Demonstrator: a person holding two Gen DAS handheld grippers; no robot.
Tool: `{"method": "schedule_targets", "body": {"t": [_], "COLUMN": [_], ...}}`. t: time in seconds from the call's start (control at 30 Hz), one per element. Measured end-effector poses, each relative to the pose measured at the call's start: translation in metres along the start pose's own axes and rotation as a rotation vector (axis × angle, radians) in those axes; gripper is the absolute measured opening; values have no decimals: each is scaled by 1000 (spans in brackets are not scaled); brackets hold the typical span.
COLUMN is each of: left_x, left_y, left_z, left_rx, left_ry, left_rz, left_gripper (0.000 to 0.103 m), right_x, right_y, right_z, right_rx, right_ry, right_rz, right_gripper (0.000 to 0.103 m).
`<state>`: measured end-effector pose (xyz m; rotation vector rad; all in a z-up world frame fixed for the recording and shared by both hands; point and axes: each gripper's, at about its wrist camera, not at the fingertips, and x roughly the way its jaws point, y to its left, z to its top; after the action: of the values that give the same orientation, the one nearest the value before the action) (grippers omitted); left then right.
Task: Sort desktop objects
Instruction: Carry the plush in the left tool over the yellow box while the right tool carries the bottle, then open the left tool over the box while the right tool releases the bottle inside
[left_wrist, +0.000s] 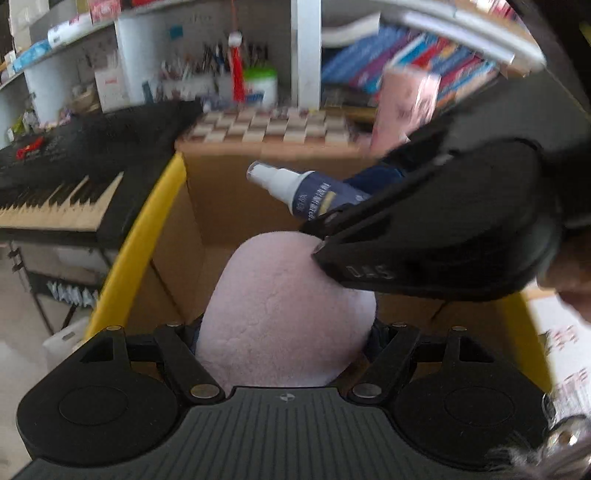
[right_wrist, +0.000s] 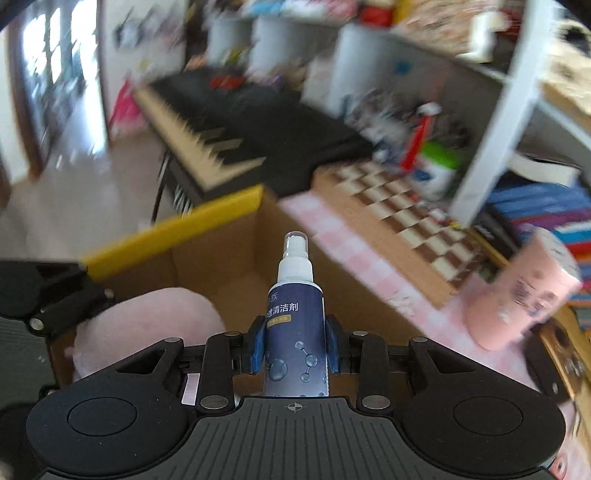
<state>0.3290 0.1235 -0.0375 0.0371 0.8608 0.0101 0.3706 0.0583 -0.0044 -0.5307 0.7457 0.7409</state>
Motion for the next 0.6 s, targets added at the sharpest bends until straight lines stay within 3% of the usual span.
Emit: {"method": "schedule_targets", "body": {"t": [0.1,0.3,0.5,0.6], "left_x": [12,17,12,2], "left_y": [3,5,2,-1], "left_z": [-7,-7,-9,-5], "left_rx": [-6,-19,-7,10], "left_ry": [48,59,29,-17], "left_rz": [10,35,56,77], "left_gripper": [74,73,84,90], "right_x": [26,66,80,74], "right_y": [6,10,5,6], "right_z": [3,4,2,5], "right_rx": [-79,-141,-94,-85], "right_ry": [95,219,244,204], "right_rz": [39,49,48,29], "right_gripper": [32,32,33,36]}}
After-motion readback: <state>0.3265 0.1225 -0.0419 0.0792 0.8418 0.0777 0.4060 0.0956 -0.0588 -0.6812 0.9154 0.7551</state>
